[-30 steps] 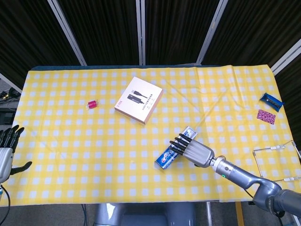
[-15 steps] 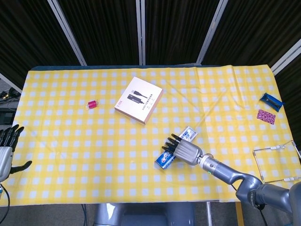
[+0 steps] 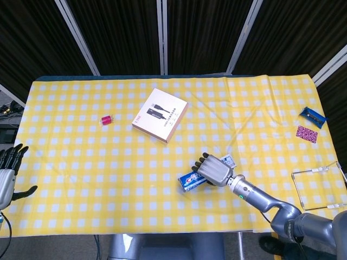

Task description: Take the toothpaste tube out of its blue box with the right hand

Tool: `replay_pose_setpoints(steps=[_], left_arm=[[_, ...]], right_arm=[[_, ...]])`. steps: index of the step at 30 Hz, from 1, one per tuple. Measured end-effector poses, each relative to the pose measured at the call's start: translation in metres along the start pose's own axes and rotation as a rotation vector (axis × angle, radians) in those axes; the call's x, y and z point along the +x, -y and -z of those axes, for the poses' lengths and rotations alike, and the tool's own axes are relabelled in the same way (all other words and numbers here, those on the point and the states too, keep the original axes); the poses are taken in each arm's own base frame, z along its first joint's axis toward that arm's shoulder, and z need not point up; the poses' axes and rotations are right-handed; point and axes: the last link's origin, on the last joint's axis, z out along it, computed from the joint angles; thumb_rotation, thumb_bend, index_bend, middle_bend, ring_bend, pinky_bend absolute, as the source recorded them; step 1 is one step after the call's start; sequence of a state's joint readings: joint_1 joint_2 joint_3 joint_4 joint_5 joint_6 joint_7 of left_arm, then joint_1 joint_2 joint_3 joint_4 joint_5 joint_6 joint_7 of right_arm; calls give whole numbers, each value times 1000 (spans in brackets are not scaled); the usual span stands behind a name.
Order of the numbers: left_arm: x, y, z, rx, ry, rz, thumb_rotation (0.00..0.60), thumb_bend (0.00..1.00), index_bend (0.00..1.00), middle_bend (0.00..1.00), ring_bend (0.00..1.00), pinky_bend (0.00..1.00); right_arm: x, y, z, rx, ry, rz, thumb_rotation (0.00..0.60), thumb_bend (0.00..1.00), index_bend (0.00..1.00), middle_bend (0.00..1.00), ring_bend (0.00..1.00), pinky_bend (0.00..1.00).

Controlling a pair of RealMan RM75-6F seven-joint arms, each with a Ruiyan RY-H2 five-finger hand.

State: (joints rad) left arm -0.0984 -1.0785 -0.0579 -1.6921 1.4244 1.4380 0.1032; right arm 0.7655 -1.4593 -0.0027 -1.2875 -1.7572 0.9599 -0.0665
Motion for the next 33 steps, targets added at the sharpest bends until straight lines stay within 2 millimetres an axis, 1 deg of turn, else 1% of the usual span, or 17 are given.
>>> replay_pose_setpoints(steps=[6, 9, 13, 19, 22, 27, 31, 33], left_arm=[[2, -2, 3, -13, -7, 8, 600, 0, 0, 0, 0, 0], [4, -3, 5, -19, -10, 12, 600, 0, 0, 0, 0, 0], [6, -3, 7, -25, -14, 18, 600, 0, 0, 0, 0, 0], [8, -3, 8, -30, -17, 24, 600, 0, 0, 0, 0, 0], [7, -3, 8, -31, -15, 22, 600, 0, 0, 0, 0, 0], [6, -4, 8, -31, -11, 22, 600, 0, 0, 0, 0, 0], [6, -4, 8, -31, -9, 22, 600, 0, 0, 0, 0, 0], [6, -4, 8, -31, -9, 22, 600, 0, 0, 0, 0, 0]], right_arm=[[28, -3, 2, -60, -87, -158, 600, 262, 470, 521, 420, 354], [45, -5, 2, -103, -134, -267, 600, 265, 473, 528, 428, 355], [66, -11, 2, -178, -194, -455, 600, 269, 475, 529, 431, 358], [92, -24, 5, -275, -291, -766, 600, 266, 468, 513, 431, 358], [99, -29, 8, -310, -337, -901, 600, 264, 452, 497, 431, 358], [104, -33, 10, -337, -391, -1081, 600, 248, 413, 452, 428, 358], [107, -36, 12, -340, -444, -1216, 600, 193, 387, 431, 424, 359], [107, -37, 13, -337, -475, -1243, 600, 173, 383, 428, 424, 362]])
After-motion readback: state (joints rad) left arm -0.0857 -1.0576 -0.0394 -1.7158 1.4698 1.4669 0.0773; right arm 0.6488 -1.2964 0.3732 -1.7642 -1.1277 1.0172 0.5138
